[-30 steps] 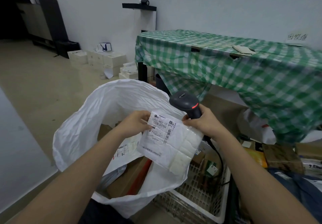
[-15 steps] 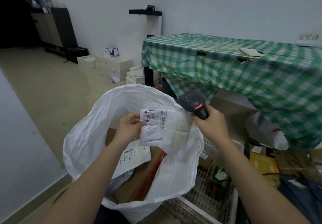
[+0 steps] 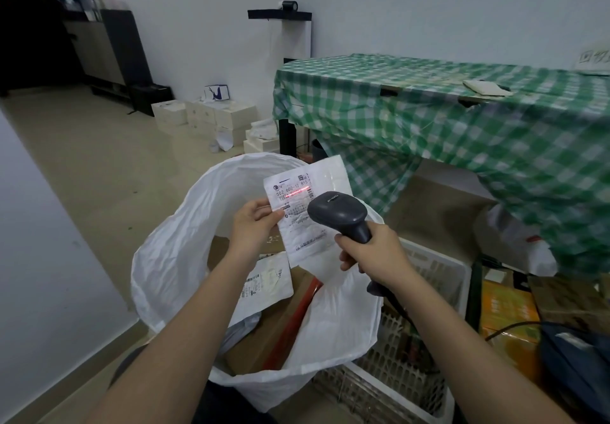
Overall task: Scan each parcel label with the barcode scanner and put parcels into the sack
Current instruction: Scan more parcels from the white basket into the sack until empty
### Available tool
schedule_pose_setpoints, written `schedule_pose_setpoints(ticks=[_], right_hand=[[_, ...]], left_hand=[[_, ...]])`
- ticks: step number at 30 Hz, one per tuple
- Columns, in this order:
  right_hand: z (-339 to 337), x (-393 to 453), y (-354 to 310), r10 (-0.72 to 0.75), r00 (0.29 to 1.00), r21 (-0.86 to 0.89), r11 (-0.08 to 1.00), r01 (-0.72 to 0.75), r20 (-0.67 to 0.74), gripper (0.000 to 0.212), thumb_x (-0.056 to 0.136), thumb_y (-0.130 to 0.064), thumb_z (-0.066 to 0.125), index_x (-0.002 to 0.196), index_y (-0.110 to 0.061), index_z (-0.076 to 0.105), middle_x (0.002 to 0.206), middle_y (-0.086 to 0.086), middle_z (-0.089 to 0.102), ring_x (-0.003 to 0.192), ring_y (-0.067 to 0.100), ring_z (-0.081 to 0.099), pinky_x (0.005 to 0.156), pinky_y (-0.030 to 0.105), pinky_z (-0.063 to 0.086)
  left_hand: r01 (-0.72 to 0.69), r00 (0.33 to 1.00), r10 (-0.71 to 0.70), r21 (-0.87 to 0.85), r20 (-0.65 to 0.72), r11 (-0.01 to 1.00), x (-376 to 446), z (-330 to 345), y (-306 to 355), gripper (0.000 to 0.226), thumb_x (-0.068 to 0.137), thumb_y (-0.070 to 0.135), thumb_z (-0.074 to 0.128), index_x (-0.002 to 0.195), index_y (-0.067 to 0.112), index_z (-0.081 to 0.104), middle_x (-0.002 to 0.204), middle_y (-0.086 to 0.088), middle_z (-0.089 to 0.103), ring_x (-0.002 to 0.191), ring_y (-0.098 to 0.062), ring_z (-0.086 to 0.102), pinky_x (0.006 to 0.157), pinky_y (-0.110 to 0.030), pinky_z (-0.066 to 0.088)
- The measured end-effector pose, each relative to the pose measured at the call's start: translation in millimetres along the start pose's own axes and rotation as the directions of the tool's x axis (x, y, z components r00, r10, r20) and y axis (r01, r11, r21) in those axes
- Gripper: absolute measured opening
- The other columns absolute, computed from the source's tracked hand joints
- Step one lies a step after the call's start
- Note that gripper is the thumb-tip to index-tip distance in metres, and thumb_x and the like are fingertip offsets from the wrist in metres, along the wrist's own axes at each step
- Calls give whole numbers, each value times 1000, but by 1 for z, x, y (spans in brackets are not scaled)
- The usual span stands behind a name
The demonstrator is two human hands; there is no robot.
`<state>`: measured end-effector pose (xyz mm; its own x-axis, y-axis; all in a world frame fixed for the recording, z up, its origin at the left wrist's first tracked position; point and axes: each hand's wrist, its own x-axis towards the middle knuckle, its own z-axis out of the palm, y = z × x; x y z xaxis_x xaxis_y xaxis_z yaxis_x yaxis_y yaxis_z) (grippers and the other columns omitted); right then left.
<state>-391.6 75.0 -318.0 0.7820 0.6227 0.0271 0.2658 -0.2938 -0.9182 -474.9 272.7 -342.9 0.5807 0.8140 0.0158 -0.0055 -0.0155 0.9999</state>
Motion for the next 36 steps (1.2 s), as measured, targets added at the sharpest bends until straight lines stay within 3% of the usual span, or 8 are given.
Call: schedule_pose_setpoints(ticks=[9,14,17,22,25,29,33,36], right_hand=[[4,0,-7,-20,999,-49,999,22,31,11,86,-18,63,80,-8,61,67,11,69,58,14,70,53,25,44],[11,7,-5,-9,1000,33,999,8,30,10,87,-20,66,85,-10,64,68,8,71,61,17,71,52,25,44],[14,12,4,23,999,100,995,-20,-30,11,86,-20,68,88,-9,66,70,7,72,62,20,71,53,26,45],[16,17,28,122,982,143,985,-101,-144,11,85,-17,68,89,-7,66,69,8,70,61,21,70,53,24,43],[8,15,43,177,973,168,974,-151,-151,10,85,-16,69,88,-6,66,69,9,70,59,20,70,52,26,42],[-18,0,67,251,949,224,952,-207,-189,10,86,-12,69,88,-3,65,71,13,71,59,23,69,54,30,48],[-48,-18,104,327,896,272,930,-248,-301,10,86,-8,69,84,2,66,66,13,69,52,19,66,49,20,49],[-70,-27,135,394,849,319,903,-287,-352,12,88,-10,68,92,1,65,71,16,68,61,27,66,58,30,52]], left_hand=[[-21,1000,21,10,8,1000,1,-3,2,18,85,15,71,98,25,63,104,1,72,94,-20,69,91,-49,53],[-38,999,38,40,5,998,3,-14,-1,22,87,13,69,108,17,63,105,-2,72,93,-20,69,87,-46,56],[-135,987,151,238,-50,962,9,-32,-8,20,89,12,65,106,21,62,103,3,70,97,-16,66,88,-40,54],[-229,945,326,673,-19,703,29,-56,-20,30,95,16,56,125,21,57,119,0,66,110,-22,60,87,-36,48],[-234,964,263,627,47,744,32,-47,-28,39,95,18,58,134,20,52,133,0,57,122,-21,53,96,-31,41],[-283,958,225,451,179,846,13,-11,-42,35,94,11,58,128,17,57,126,1,60,117,-13,56,91,-19,42],[-287,939,189,352,287,891,-15,41,-67,30,91,11,62,121,17,62,118,7,64,114,-11,58,96,-29,46],[-293,908,157,320,389,901,-36,84,-82,30,92,14,63,121,19,60,117,11,62,112,-5,56,93,-21,43]])
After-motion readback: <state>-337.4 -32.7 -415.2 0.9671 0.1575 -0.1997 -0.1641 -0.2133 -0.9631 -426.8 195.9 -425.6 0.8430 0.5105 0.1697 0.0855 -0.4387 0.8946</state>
